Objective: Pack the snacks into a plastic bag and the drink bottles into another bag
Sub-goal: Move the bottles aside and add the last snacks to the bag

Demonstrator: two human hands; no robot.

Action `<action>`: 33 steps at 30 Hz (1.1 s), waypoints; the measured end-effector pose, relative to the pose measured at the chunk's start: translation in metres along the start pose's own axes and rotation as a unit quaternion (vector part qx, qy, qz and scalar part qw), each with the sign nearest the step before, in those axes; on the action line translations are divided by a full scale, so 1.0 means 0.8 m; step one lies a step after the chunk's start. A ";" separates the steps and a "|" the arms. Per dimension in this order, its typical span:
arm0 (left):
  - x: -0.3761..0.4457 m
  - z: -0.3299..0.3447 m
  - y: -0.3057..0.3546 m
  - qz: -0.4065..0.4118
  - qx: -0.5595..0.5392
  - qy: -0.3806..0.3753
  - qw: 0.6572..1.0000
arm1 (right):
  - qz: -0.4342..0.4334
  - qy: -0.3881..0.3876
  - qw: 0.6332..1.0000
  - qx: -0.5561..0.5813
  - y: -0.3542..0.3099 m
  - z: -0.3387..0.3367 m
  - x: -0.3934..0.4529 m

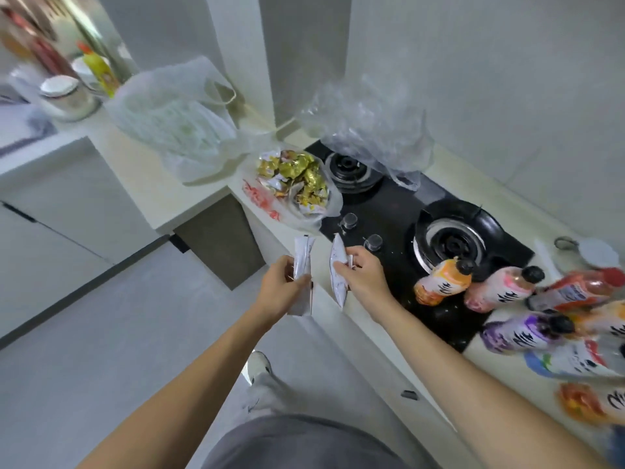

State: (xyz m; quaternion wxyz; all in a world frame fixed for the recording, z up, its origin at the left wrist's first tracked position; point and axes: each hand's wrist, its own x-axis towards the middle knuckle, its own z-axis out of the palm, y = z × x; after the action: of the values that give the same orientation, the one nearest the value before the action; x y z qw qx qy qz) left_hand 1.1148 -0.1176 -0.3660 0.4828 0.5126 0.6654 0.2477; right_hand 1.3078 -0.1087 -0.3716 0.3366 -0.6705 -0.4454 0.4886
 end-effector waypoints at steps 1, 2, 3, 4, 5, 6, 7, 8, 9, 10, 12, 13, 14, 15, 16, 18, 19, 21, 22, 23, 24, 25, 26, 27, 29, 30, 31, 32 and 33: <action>0.017 -0.022 -0.004 -0.001 -0.004 0.003 1.000 | 0.002 0.003 1.000 0.006 -0.012 0.018 0.017; 0.036 -0.045 -0.008 -0.003 -0.007 0.009 1.000 | 0.007 0.006 1.000 0.008 -0.024 0.035 0.033; 0.052 -0.067 -0.011 -0.004 -0.011 0.016 1.000 | 0.010 0.010 1.000 0.007 -0.035 0.052 0.048; 0.069 -0.090 -0.013 -0.006 -0.015 0.022 1.000 | 0.015 0.018 1.000 0.004 -0.046 0.068 0.063; 0.086 -0.110 -0.011 -0.006 -0.018 0.025 1.000 | 0.019 0.025 0.999 0.001 -0.056 0.081 0.078; 0.103 -0.129 -0.008 -0.005 -0.017 0.022 1.000 | 0.023 0.034 0.999 -0.006 -0.065 0.093 0.094; 0.122 -0.145 -0.005 -0.006 -0.013 0.017 1.000 | 0.023 0.045 0.999 -0.015 -0.075 0.103 0.110; 0.140 -0.158 -0.001 -0.009 -0.008 0.010 1.000 | 0.021 0.057 0.998 -0.028 -0.084 0.112 0.125; 0.159 -0.167 0.003 -0.010 -0.006 0.000 1.000 | 0.021 0.071 0.996 -0.042 -0.091 0.118 0.140; 0.178 -0.173 0.008 -0.012 -0.007 -0.011 1.000 | 0.023 0.083 0.995 -0.057 -0.100 0.122 0.155; 0.217 -0.176 0.017 -0.017 -0.013 -0.034 0.999 | 0.035 0.103 0.991 -0.075 -0.111 0.126 0.187; 0.237 -0.174 0.020 -0.018 -0.018 -0.045 0.999 | 0.040 0.112 0.990 -0.081 -0.116 0.127 0.203; 0.257 -0.171 0.025 -0.019 -0.020 -0.055 0.998 | 0.043 0.123 0.987 -0.090 -0.119 0.127 0.219; 0.275 -0.167 0.031 -0.015 -0.016 -0.061 0.998 | 0.043 0.137 0.984 -0.103 -0.121 0.128 0.236; 0.292 -0.163 0.039 -0.010 -0.001 -0.062 0.998 | 0.043 0.150 0.980 -0.120 -0.122 0.129 0.251; 0.321 -0.156 0.059 -0.004 0.030 -0.063 0.998 | 0.045 0.168 0.972 -0.160 -0.124 0.131 0.279; 0.335 -0.152 0.069 -0.001 0.042 -0.065 0.997 | 0.051 0.169 0.968 -0.179 -0.126 0.132 0.289; 0.363 -0.144 0.085 0.010 0.075 -0.075 0.994 | 0.066 0.169 0.959 -0.218 -0.130 0.134 0.304; 0.376 -0.140 0.091 0.018 0.092 -0.078 0.993 | 0.069 0.172 0.954 -0.237 -0.131 0.136 0.308; 0.390 -0.136 0.095 0.026 0.105 -0.081 0.991 | 0.067 0.178 0.948 -0.254 -0.131 0.138 0.312; 0.403 -0.133 0.099 0.033 0.111 -0.085 0.990 | 0.063 0.190 0.942 -0.269 -0.129 0.143 0.316; 0.416 -0.129 0.101 0.037 0.116 -0.092 0.988 | 0.059 0.204 0.936 -0.280 -0.126 0.148 0.321; 0.428 -0.127 0.102 0.039 0.122 -0.101 0.987 | 0.056 0.217 0.931 -0.287 -0.123 0.155 0.325; 0.440 -0.124 0.101 0.042 0.132 -0.112 0.984 | 0.055 0.227 0.927 -0.294 -0.120 0.161 0.328; 0.461 -0.121 0.095 0.056 0.167 -0.137 0.975 | 0.056 0.239 0.915 -0.319 -0.116 0.172 0.335; 0.469 -0.121 0.091 0.066 0.190 -0.146 0.969 | 0.053 0.238 0.909 -0.337 -0.116 0.176 0.336; 0.477 -0.122 0.087 0.079 0.210 -0.148 0.963 | 0.049 0.239 0.902 -0.357 -0.115 0.179 0.337; 0.484 -0.123 0.084 0.096 0.229 -0.149 0.957 | 0.049 0.243 0.894 -0.373 -0.114 0.182 0.337; 0.490 -0.125 0.081 0.112 0.250 -0.149 0.950 | 0.052 0.247 0.891 -0.377 -0.112 0.185 0.336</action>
State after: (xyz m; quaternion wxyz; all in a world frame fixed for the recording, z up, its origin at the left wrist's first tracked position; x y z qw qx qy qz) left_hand 1.0503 0.2827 -0.4238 0.4019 0.7191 0.5650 0.0471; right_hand 1.1765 0.1765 -0.4318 0.1319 -0.8683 -0.4631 0.1194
